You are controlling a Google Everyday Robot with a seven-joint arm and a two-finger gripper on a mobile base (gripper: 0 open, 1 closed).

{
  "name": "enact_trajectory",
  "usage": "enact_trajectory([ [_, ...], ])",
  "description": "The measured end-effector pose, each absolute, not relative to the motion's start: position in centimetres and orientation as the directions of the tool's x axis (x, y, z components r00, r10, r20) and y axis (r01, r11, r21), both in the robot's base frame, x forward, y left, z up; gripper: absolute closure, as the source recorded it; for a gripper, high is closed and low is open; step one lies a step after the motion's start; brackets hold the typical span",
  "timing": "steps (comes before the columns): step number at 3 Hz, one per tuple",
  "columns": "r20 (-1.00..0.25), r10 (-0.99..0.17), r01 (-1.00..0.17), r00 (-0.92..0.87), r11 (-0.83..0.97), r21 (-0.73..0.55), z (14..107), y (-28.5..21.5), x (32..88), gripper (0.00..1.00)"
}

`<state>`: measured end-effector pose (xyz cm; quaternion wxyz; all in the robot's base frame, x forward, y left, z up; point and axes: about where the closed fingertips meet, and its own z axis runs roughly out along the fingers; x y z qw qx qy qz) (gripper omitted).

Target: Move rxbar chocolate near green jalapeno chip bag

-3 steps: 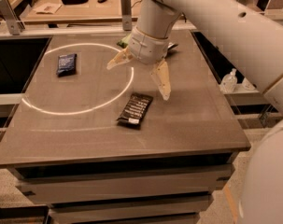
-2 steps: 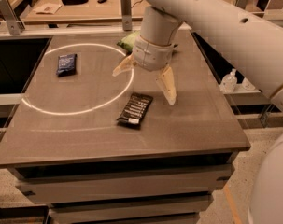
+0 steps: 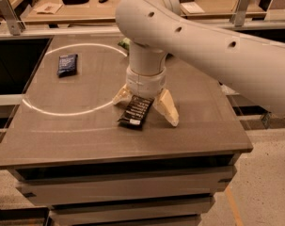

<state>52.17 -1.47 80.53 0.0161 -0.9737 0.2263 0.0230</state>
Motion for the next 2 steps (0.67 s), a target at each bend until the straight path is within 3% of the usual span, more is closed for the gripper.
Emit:
enact_trajectory([
  [2,-0.041,-0.431,-0.431,0.901,-0.902,0.016,79.79,-1.70,50.80,0.41],
])
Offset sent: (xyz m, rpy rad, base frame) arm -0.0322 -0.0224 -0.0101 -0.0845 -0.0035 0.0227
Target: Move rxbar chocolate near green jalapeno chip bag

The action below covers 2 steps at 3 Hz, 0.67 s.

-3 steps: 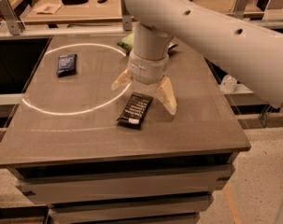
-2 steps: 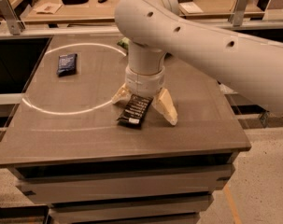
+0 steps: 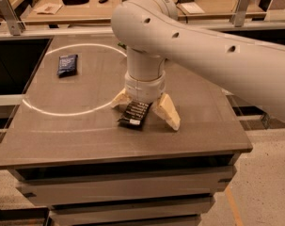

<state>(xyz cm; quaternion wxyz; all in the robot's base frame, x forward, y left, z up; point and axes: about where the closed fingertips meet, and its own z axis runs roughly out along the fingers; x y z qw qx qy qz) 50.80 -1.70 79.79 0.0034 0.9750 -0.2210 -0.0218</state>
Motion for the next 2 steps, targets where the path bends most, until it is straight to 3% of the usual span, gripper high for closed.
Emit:
enact_trajectory([
  [2,-0.041,-0.431,-0.431,0.901,-0.902,0.016,81.51,-1.70,50.79,0.88],
])
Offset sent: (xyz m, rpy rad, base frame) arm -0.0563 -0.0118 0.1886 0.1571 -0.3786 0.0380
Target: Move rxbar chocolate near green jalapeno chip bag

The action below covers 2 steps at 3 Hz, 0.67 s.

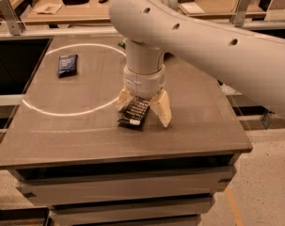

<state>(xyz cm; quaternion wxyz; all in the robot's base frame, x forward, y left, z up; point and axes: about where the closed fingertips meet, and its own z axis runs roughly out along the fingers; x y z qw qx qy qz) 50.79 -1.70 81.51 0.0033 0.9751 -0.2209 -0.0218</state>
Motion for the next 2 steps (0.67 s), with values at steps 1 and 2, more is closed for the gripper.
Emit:
enact_trajectory([
  [1,-0.041,-0.431,-0.430,0.902,-0.903,0.016,82.45,-1.70,50.78,1.00],
  [2,-0.041,-0.430,-0.430,0.902,-0.903,0.016,83.17,-1.70,50.77,1.00],
])
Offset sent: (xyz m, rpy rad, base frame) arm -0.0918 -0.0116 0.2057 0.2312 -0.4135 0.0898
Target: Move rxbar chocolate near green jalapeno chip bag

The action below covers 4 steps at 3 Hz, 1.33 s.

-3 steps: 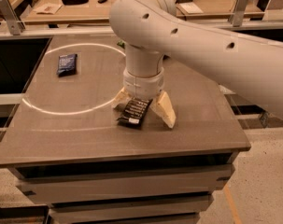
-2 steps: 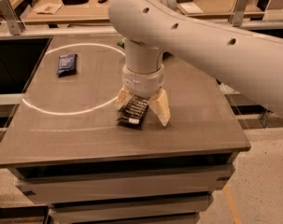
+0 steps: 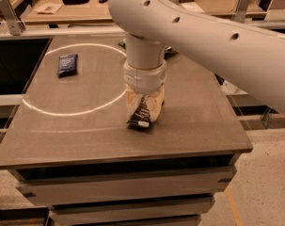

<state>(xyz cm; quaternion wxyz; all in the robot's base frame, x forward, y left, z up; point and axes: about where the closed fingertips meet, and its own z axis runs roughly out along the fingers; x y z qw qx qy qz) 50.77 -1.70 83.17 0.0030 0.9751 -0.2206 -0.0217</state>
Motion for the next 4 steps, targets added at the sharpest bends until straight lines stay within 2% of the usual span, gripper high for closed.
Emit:
enact_trajectory([
  [1,0.004,-0.380,-0.377,0.925,-0.919,-0.112,87.2,-1.3,48.0,1.00],
  [2,0.116,-0.399,-0.343,0.910,-0.879,-0.331,95.6,-2.1,45.3,1.00],
  [3,0.174,-0.460,-0.302,0.871,-0.779,-0.550,103.8,-2.3,43.8,1.00],
  [4,0.128,-0.489,-0.268,0.863,-0.657,-0.704,109.5,-2.5,43.4,1.00],
])
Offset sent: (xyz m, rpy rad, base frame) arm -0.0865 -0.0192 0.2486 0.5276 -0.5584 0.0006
